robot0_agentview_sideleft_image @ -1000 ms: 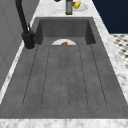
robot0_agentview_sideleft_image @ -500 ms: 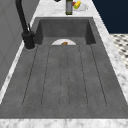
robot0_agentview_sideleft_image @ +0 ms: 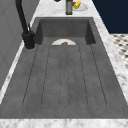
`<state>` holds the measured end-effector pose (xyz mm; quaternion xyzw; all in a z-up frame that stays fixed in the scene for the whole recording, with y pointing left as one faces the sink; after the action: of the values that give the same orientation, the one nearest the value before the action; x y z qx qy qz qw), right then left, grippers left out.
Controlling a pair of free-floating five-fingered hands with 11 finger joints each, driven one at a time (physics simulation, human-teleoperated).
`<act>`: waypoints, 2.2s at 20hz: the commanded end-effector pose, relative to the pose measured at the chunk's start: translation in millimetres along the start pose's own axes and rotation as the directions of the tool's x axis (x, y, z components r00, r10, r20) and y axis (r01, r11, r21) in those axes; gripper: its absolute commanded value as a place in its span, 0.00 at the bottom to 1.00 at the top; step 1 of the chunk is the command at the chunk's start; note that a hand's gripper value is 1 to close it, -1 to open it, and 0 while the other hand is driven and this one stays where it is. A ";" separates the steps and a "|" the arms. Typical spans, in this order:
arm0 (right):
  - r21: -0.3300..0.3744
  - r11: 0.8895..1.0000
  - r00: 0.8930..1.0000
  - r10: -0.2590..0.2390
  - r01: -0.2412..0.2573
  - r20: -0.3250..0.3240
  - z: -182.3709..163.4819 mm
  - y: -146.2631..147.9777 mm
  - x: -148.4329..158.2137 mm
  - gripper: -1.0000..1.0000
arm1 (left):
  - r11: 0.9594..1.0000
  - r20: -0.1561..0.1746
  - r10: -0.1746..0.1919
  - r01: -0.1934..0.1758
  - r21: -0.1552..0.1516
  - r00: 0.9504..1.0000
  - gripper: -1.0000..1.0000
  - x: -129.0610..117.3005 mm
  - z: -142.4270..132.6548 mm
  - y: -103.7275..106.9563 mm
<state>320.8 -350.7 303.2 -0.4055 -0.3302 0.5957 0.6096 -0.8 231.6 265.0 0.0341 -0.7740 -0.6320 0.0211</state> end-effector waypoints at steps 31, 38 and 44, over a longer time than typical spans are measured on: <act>-0.231 0.973 1.000 -0.006 0.004 -0.007 223.1 130.1 113.2 0.00 | 1.000 0.000 0.000 0.000 0.000 1.000 0.50 0.0 0.0 0.0; -0.270 0.963 1.000 0.014 -0.020 -0.021 260.3 153.9 136.9 0.00 | 1.000 0.000 0.000 0.000 0.000 1.000 0.50 0.0 0.0 0.0; -0.278 0.961 1.000 0.008 -0.011 -0.011 268.5 148.8 138.1 0.00 | 1.000 0.000 0.000 0.000 0.000 1.000 0.50 0.0 0.0 0.0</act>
<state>23.8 -190.8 274.1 -0.4722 -0.3974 0.5523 0.5604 -0.8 231.6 265.0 0.0341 -0.7740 -0.6320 0.0211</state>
